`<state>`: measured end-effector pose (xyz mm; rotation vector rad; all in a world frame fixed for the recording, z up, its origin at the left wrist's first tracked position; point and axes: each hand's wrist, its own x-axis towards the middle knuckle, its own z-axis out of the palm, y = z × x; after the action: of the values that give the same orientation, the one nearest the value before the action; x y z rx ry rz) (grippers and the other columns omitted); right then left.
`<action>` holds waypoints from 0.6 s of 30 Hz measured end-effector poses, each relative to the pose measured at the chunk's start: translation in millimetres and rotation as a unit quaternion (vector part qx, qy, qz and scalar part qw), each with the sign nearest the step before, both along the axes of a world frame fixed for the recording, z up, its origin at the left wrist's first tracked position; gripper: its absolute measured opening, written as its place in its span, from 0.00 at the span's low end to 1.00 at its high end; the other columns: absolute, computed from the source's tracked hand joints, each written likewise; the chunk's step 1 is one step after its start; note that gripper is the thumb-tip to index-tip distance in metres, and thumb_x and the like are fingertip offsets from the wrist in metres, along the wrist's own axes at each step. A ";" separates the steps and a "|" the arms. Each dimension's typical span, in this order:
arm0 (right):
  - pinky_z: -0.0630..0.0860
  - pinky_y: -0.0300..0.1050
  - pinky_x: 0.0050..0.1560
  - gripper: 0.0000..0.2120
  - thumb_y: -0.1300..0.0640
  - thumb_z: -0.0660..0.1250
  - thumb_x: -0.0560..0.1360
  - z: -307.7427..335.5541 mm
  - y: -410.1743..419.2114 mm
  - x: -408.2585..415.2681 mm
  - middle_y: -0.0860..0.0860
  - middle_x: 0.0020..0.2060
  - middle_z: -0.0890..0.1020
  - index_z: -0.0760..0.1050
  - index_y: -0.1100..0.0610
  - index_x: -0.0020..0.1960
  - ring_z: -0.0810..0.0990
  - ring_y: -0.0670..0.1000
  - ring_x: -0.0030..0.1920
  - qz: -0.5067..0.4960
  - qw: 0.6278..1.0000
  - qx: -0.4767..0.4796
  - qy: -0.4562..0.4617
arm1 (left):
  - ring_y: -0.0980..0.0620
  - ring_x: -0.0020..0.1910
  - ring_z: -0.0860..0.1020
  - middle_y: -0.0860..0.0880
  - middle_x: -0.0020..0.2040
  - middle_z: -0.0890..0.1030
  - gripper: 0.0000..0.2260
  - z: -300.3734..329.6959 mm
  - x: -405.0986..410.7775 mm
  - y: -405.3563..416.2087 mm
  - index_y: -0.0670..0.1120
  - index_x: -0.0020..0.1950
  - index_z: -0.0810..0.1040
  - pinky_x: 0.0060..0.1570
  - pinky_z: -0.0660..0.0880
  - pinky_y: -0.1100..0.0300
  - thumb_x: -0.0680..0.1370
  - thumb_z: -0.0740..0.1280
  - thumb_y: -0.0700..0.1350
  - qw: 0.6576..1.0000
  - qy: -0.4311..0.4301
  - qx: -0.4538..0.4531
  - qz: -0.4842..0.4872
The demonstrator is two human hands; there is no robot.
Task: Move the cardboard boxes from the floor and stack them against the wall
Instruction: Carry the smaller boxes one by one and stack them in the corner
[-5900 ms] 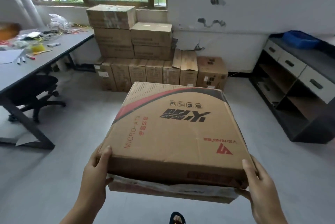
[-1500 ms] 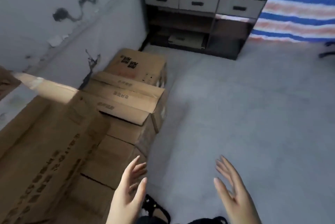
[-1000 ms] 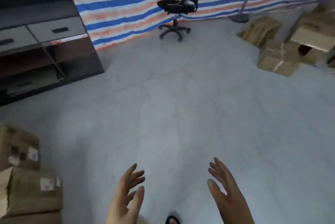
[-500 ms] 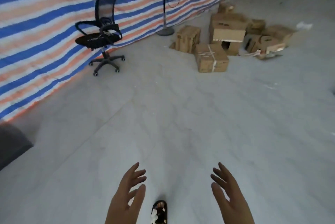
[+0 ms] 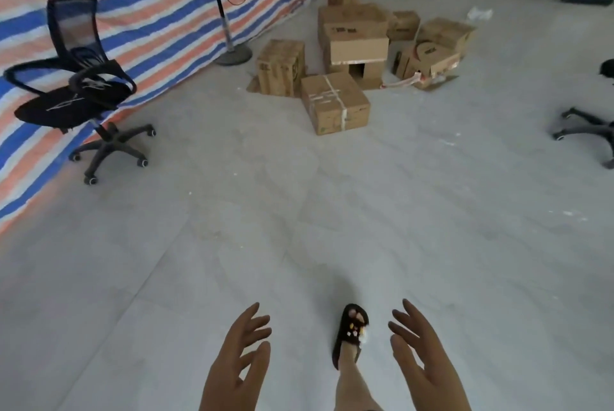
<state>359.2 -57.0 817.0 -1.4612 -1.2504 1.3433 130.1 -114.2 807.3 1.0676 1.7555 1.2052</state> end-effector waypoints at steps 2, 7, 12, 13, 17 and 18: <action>0.71 0.21 0.40 0.26 0.70 0.65 0.74 -1.8 49.4 -0.7 0.47 0.56 0.80 0.76 0.39 0.57 0.79 0.32 0.48 0.004 1.000 0.005 -0.007 | 0.62 0.52 0.80 0.66 0.51 0.80 0.22 -2.6 -0.7 48.1 0.78 0.51 0.70 0.48 0.77 0.66 0.69 0.63 0.48 1.000 -0.009 0.008 0.007; 0.73 0.24 0.42 0.23 0.66 0.65 0.75 8.6 194.8 11.9 0.43 0.57 0.79 0.71 0.42 0.62 0.79 0.34 0.51 0.021 0.999 0.032 -0.019 | 0.62 0.51 0.80 0.66 0.51 0.80 0.22 0.9 6.0 182.5 0.76 0.51 0.71 0.48 0.77 0.67 0.69 0.61 0.47 0.999 -0.028 0.034 0.019; 0.72 0.23 0.42 0.23 0.66 0.65 0.75 16.1 315.7 16.5 0.42 0.56 0.79 0.70 0.41 0.61 0.79 0.34 0.50 0.027 0.998 0.042 -0.044 | 0.62 0.51 0.80 0.65 0.52 0.80 0.19 10.1 17.9 303.2 0.75 0.54 0.71 0.48 0.77 0.67 0.67 0.64 0.56 0.998 -0.034 0.044 0.012; 0.72 0.23 0.42 0.24 0.66 0.65 0.75 14.5 333.1 14.7 0.40 0.54 0.80 0.72 0.39 0.60 0.79 0.33 0.50 0.031 0.998 0.035 -0.044 | 0.61 0.52 0.80 0.65 0.52 0.80 0.20 9.5 18.6 321.1 0.74 0.55 0.71 0.48 0.77 0.67 0.65 0.63 0.58 0.998 -0.039 0.047 0.016; 0.72 0.24 0.42 0.34 0.66 0.66 0.74 3.0 402.6 1.9 0.29 0.50 0.78 0.69 0.22 0.49 0.78 0.32 0.50 0.045 0.997 0.013 -0.064 | 0.62 0.51 0.80 0.66 0.51 0.79 0.20 0.3 6.0 395.0 0.78 0.51 0.70 0.46 0.76 0.70 0.71 0.64 0.50 0.998 -0.048 0.025 0.022; 0.73 0.24 0.42 0.35 0.66 0.67 0.74 -1.1 421.4 -1.8 0.28 0.50 0.77 0.68 0.20 0.48 0.78 0.32 0.50 0.044 0.997 0.007 -0.062 | 0.63 0.51 0.80 0.67 0.51 0.79 0.24 -4.5 0.7 415.7 0.78 0.50 0.70 0.46 0.76 0.70 0.74 0.64 0.45 0.998 -0.052 0.022 0.017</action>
<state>357.4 364.4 816.0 -1.5140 -1.4160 1.3151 130.8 301.5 802.8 0.9851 1.6802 1.3035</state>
